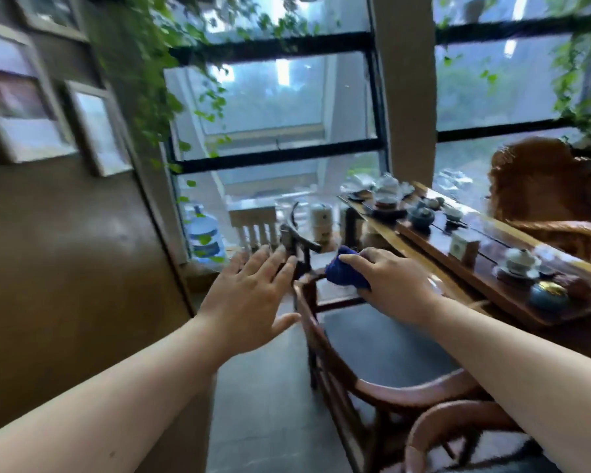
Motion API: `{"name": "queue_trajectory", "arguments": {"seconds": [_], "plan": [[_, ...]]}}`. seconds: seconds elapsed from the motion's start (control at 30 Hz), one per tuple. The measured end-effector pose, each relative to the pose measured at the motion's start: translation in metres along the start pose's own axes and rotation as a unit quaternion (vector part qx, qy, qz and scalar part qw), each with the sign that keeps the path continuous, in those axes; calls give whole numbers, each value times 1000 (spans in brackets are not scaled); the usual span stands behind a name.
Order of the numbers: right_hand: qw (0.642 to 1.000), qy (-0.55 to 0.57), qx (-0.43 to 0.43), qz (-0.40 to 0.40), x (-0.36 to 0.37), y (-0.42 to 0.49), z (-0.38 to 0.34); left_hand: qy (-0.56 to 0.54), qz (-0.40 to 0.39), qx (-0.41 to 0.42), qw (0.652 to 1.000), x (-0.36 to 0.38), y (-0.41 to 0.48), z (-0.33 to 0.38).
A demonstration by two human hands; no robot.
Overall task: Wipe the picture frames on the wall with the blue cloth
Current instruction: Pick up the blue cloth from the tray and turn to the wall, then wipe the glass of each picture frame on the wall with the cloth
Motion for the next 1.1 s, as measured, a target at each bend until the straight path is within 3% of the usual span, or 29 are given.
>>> {"name": "queue_trajectory", "arguments": {"seconds": [0.27,0.5,0.67,0.9,1.1], "plan": [[990,54,-106,82,-58,99,-141,102,22,-111,988,-84,-94,-117],[943,155,-229,187,-100,188,-253,213,29,-198,956,-162,-148,-188],[885,250,-311,239,-124,233,-322,287,7,-268,920,-213,-182,-220],[787,356,-402,302,-185,243,-420,424,-43,-379,822,-299,-262,-230],[702,410,-467,347,-245,224,-481,482,-60,-431,760,-348,-310,-218]]}}
Point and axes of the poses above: each hand's wrist, its own y-axis towards the middle knuckle, its own x-axis out of the palm, z = x × y, the point moved 4 cm from there along y, towards the middle knuckle, and after that the axes turned 4 degrees about -x, right-handed, at the moved point
